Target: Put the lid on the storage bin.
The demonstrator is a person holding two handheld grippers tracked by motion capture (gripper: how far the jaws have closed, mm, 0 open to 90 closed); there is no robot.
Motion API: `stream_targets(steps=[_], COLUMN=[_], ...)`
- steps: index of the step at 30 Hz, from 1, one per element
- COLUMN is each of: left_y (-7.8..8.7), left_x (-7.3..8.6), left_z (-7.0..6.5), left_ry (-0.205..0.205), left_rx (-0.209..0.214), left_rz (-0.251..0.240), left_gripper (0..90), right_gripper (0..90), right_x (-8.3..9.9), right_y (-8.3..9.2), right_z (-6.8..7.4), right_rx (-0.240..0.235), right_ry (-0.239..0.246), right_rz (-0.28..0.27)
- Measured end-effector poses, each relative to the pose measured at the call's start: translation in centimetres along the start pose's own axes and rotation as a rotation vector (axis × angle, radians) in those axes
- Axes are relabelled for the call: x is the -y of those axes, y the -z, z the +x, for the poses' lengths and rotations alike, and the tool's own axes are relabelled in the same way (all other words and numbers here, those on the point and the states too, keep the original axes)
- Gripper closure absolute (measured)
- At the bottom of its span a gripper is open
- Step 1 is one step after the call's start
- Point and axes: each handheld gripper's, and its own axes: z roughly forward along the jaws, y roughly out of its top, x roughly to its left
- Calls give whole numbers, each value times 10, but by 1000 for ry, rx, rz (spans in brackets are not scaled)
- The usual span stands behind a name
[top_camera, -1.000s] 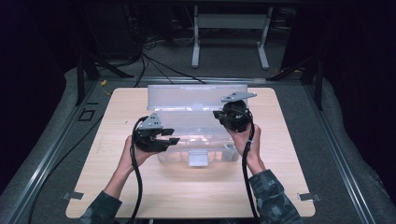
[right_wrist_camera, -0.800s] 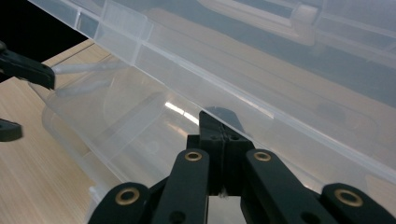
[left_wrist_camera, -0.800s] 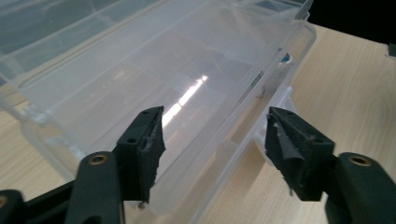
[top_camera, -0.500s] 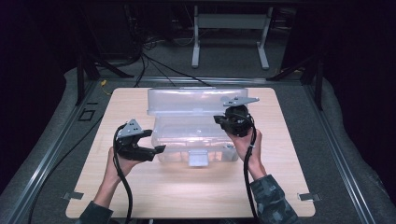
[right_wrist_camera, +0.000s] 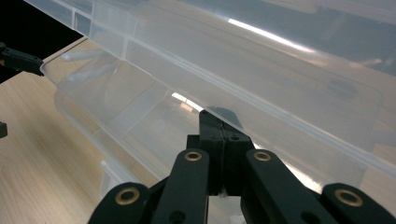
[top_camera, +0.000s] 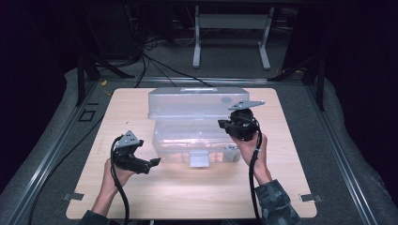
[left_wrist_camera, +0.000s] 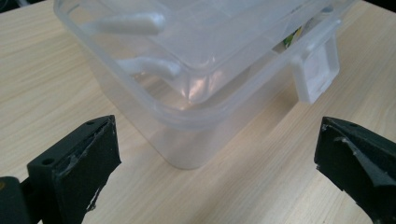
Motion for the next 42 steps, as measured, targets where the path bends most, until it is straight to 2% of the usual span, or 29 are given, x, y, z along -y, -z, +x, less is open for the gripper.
stream_targets(steps=[2, 6, 10, 23, 26, 29, 42], left_y=[0, 1, 0, -3, -4, -5, -5], left_x=[4, 12, 17, 20, 20, 21, 21], left_z=[-1, -3, -4, -1, -1, -2, 0], left_ry=[10, 3, 10, 6, -3, 5, -3], left_rx=[-4, -29, -28, -45, -44, -40, -40], left_rz=[6, 10, 17, 41, 48, 48, 60], left_gripper=[1, 0, 0, 0, 0, 0, 0], right_gripper=[900, 900, 900, 900, 900, 898, 894], right_x=[2, 6, 10, 22, 26, 29, 37], right_y=[2, 5, 10, 18, 19, 20, 26], right_z=[-1, -3, -6, -9, -8, -7, -6], right_rx=[-4, -4, -3, -3, -3, -6, -12], right_ry=[-2, -14, -29, -67, -63, -62, -61], right_rz=[9, 6, -1, -8, -3, 10, 33])
